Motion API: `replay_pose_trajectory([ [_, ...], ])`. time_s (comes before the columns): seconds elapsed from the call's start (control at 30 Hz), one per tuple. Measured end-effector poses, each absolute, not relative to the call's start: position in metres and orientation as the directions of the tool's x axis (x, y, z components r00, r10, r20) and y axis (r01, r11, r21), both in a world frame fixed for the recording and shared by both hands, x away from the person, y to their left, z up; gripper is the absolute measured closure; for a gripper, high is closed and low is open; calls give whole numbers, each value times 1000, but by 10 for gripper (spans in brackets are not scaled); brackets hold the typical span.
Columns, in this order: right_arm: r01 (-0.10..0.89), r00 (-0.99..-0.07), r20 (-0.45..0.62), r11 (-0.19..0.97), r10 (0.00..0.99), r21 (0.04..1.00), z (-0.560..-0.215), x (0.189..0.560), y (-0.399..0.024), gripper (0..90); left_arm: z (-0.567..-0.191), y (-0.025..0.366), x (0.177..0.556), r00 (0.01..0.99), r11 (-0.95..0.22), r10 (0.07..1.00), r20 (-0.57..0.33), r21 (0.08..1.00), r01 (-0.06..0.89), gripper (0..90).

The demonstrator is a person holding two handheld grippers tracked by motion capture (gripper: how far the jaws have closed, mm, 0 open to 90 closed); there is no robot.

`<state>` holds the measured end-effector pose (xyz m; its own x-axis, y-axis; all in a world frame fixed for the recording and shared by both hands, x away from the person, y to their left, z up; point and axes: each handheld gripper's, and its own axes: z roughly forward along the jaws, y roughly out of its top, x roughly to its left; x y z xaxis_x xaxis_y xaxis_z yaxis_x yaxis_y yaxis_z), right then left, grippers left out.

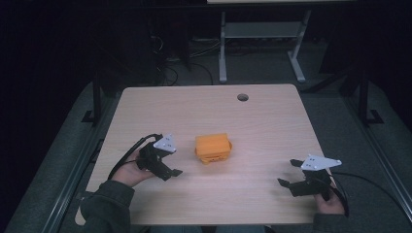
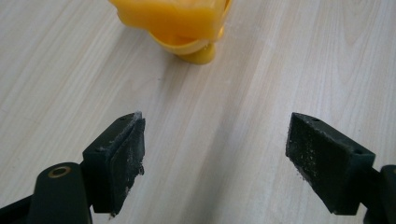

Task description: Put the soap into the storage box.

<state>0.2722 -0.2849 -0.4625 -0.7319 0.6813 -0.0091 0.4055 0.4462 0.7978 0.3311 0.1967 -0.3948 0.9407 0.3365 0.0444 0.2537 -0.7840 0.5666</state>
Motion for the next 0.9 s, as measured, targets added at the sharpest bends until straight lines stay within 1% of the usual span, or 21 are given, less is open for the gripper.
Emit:
replay_pose_trajectory([
  [0.07,407,-731,-8,446,683,797,-463,272,-285,137,-398,199,329,940,-780,341,31,567,264,189],
  [0.33,412,-727,-5,442,686,797,-463,271,-285,137,-405,205,323,937,-777,347,28,568,271,188],
  [0.57,416,-724,-3,441,689,795,-463,271,-286,137,-409,210,316,934,-773,354,33,572,273,187],
  [0.63,415,-725,-4,442,689,795,-463,271,-285,137,-410,212,314,937,-783,347,38,561,267,187],
  [0.9,419,-723,-5,444,690,792,-464,271,-285,137,-419,220,302,931,-767,363,33,578,278,183],
])
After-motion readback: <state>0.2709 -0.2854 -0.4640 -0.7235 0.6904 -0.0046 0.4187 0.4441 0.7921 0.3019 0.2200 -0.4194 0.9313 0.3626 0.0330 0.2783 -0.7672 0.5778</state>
